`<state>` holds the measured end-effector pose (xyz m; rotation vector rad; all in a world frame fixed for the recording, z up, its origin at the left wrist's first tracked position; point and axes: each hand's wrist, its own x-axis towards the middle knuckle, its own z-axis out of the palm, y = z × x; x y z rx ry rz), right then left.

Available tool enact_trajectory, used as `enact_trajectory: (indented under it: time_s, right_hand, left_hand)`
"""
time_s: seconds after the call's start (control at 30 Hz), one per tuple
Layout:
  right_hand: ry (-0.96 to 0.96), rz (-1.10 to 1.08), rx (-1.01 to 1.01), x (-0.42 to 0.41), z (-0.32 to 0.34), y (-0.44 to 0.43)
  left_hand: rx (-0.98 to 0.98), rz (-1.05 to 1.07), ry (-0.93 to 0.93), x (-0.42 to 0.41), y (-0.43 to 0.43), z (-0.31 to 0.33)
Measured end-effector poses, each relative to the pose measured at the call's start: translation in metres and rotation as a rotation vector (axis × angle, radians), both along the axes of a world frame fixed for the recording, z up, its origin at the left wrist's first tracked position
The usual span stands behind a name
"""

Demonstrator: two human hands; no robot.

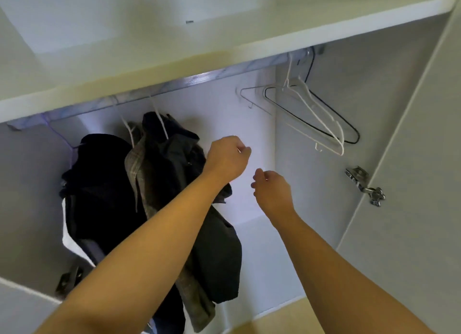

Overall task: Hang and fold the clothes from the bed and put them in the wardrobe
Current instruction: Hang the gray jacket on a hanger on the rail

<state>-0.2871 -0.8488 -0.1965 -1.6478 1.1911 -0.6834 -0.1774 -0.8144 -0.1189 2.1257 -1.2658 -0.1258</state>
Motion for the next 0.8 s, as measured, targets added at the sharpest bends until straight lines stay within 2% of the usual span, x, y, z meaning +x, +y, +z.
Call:
enact_trajectory:
  time_s: [0.1, 0.33, 0.57, 0.8]
  right_hand:
    - [-0.075, -0.17, 0.072, -0.048, -0.003, -0.015]
    - [-0.115, -0.345, 0.149, -0.125, 0.003, -0.032]
    - [-0.063, -0.43, 0.101, -0.141, 0.024, -0.045]
    - [0.04, -0.39, 0.034, -0.128, 0.046, -0.057]
  left_hand:
    - [0.028, -0.117, 0.175, -0.039, -0.033, -0.018]
    - [0.033, -0.238, 0.524, -0.094, -0.09, -0.041]
    - [-0.113, -0.24, 0.59, -0.094, -0.166, -0.022]
    - [-0.058, -0.071, 0.683, -0.08, -0.218, -0.023]
